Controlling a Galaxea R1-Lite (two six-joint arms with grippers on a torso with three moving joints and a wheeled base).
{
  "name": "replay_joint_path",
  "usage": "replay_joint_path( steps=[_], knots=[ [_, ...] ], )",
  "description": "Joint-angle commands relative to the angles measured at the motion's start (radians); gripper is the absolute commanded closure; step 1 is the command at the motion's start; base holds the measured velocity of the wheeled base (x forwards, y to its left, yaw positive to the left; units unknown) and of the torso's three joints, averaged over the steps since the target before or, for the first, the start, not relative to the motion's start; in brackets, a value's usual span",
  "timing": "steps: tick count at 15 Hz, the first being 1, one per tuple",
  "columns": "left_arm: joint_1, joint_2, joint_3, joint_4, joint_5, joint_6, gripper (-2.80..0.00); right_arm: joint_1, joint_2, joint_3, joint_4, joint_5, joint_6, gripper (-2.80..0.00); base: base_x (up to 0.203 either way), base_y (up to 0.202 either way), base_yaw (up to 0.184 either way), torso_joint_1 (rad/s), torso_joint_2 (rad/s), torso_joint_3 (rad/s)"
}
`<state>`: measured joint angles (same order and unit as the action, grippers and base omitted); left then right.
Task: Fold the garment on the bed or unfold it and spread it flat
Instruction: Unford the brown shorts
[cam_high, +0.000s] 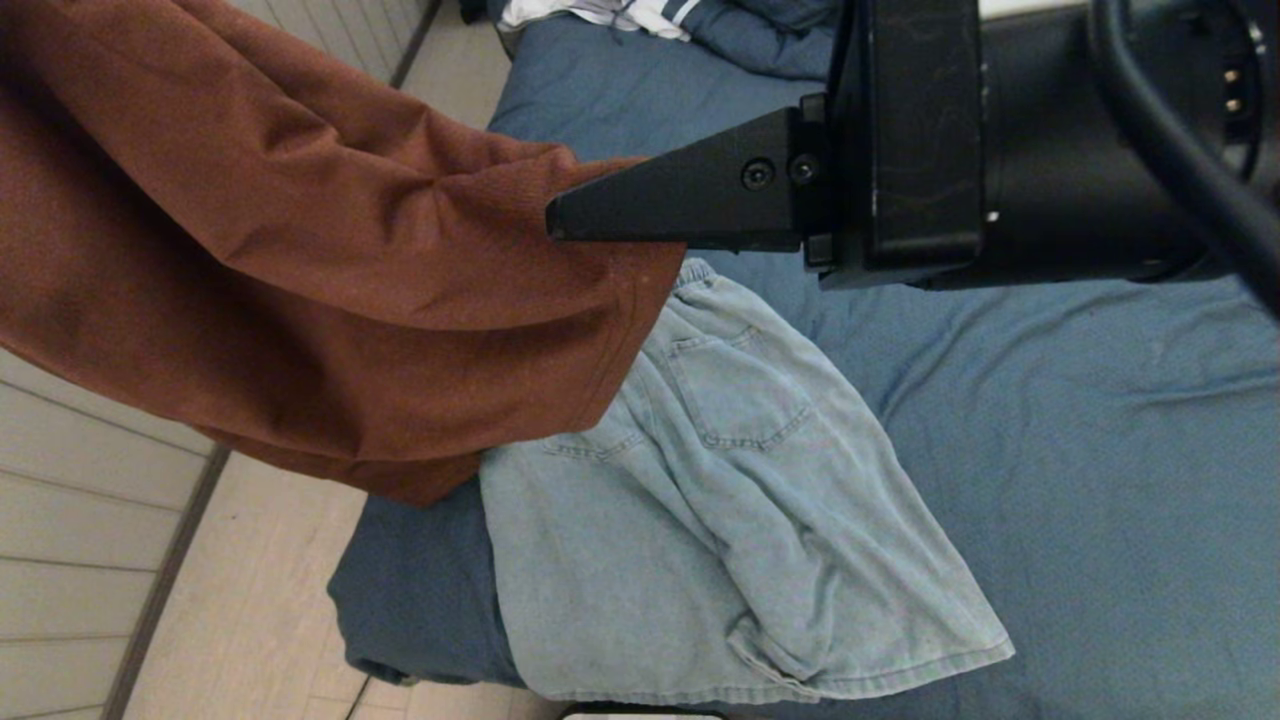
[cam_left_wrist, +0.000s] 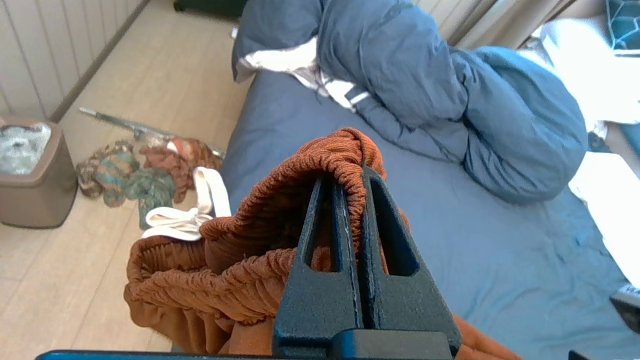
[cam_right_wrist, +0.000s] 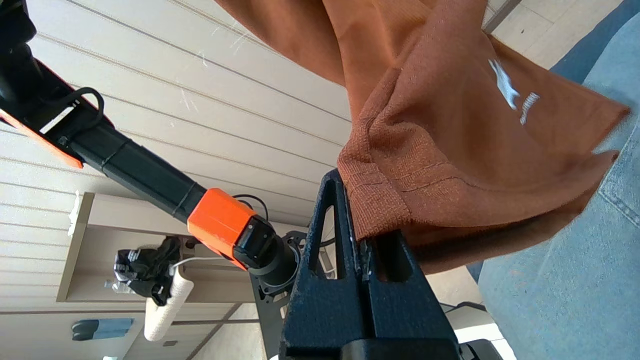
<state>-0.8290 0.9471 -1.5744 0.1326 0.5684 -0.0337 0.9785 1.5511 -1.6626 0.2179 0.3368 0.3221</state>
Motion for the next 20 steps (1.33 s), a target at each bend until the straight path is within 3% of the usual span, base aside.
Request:
replay_joint_path(
  steps=[1, 4, 9, 14, 20],
  knots=[
    [0.001, 0.009, -0.015, 0.001, 0.02, 0.013, 0.0, 0.0, 0.003, 0.0, 0.0, 0.004, 0.002, 0.0, 0.0, 0.0, 0.0, 0.0, 0.0, 0.0],
    [0.001, 0.02, -0.02, -0.013, 0.041, 0.052, 0.0, 0.002, 0.023, 0.0, 0.0, 0.005, 0.002, 0.0, 0.0, 0.0, 0.0, 0.0, 0.0, 0.0],
    [-0.007, 0.129, -0.01, -0.044, 0.041, 0.028, 0.0, -0.021, 0.014, 0.03, 0.001, 0.001, 0.009, 0.0, 0.0, 0.0, 0.0, 0.0, 0.0, 0.0],
    [-0.058, 0.358, -0.074, -0.1, 0.04, -0.012, 0.0, -0.148, -0.097, 0.128, 0.001, -0.001, 0.009, 0.0, 0.0, 0.0, 0.0, 0.0, 0.0, 0.0],
    [-0.111, 0.696, -0.225, -0.131, 0.042, -0.08, 0.0, -0.317, -0.35, 0.409, 0.001, 0.004, 0.024, 0.0, 0.0, 0.0, 0.0, 0.0, 0.0, 0.0]
  ],
)
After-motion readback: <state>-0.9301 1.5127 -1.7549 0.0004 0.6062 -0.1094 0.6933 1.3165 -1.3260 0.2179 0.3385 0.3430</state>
